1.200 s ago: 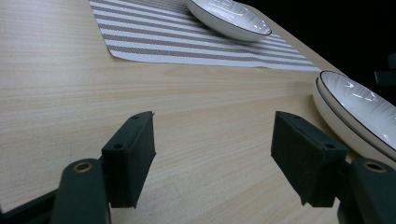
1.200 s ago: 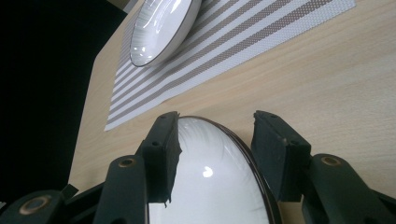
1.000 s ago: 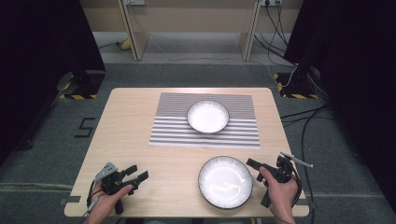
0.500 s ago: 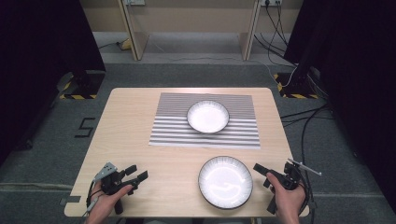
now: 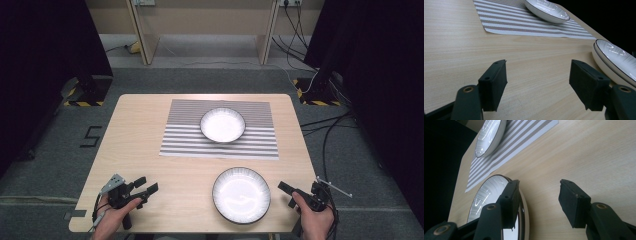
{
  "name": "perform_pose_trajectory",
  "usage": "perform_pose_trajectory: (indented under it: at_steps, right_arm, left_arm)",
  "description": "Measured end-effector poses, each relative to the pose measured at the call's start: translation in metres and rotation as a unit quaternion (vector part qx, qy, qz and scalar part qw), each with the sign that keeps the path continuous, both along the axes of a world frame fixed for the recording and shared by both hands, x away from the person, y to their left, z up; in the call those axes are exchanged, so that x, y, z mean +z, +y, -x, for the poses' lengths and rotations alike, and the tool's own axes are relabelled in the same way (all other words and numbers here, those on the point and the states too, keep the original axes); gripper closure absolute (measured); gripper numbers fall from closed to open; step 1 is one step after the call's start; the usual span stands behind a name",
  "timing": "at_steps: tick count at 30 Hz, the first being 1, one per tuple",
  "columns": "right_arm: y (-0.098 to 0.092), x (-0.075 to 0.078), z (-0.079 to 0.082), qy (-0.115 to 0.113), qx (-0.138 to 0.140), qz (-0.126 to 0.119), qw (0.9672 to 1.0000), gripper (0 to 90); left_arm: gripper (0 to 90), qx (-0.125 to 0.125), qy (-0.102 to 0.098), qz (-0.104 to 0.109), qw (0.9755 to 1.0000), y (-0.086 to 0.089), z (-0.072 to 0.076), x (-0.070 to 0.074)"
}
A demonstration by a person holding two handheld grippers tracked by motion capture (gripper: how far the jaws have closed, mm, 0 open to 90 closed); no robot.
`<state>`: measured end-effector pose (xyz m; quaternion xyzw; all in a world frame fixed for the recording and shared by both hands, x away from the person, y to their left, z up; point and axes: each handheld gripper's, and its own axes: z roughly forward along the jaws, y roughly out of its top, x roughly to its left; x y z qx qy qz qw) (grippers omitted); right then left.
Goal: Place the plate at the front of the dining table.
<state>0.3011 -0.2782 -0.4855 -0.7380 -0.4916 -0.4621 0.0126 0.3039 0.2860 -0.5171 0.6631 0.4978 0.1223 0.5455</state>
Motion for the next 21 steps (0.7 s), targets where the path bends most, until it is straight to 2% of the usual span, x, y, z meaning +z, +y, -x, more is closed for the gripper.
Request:
perform_pose_trajectory:
  at_steps: [13,21]
  right_arm:
    - [-0.010,-0.012,0.016,0.009,-0.015,-0.002,0.9999,50.6]
    - [-0.012,-0.011,0.017,0.011,-0.015,0.000,0.9998,50.0]
  left_arm:
    - [29.8,-0.001,0.000,0.000,1.0000,0.000,0.000,0.000]
    - [29.8,0.001,0.000,0.001,1.0000,0.000,0.000,0.000]
